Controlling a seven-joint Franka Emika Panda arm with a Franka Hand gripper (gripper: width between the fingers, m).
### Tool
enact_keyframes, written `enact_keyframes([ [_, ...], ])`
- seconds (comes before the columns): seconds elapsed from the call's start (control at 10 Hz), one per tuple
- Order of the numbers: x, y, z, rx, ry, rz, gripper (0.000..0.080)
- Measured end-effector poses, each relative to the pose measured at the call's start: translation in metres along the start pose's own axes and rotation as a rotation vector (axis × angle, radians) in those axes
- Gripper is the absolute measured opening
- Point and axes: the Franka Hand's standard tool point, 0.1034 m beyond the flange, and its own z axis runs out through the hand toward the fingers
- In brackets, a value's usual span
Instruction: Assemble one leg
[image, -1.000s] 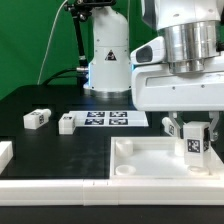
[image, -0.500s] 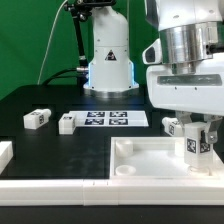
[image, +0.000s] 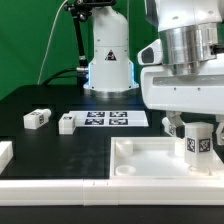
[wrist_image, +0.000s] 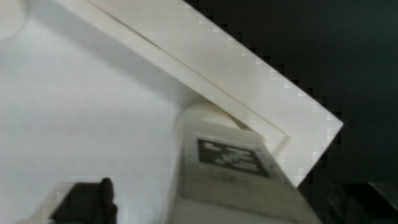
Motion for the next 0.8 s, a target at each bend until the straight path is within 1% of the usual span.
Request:
enact_keyframes([
  [0.1,-0.0012,-0.0004,0.0015,-0.016,-0.008,-0.138,0.0638],
  [0.3,-0.0025,-0.0034,0.0017,-0.064,-0.009,-0.405,0.0648],
  [0.4,-0.0032,-0.0029,0.0017,-0.08,-0.007,-0.489,0.0648],
  [0.6,-0.0038,-0.0035,0.0009,-0.099,-0.004,-0.708,0.0649],
  [0.8,-0.003,-0.0022,0.0011,-0.108,-0.01,-0.905,0.0649],
])
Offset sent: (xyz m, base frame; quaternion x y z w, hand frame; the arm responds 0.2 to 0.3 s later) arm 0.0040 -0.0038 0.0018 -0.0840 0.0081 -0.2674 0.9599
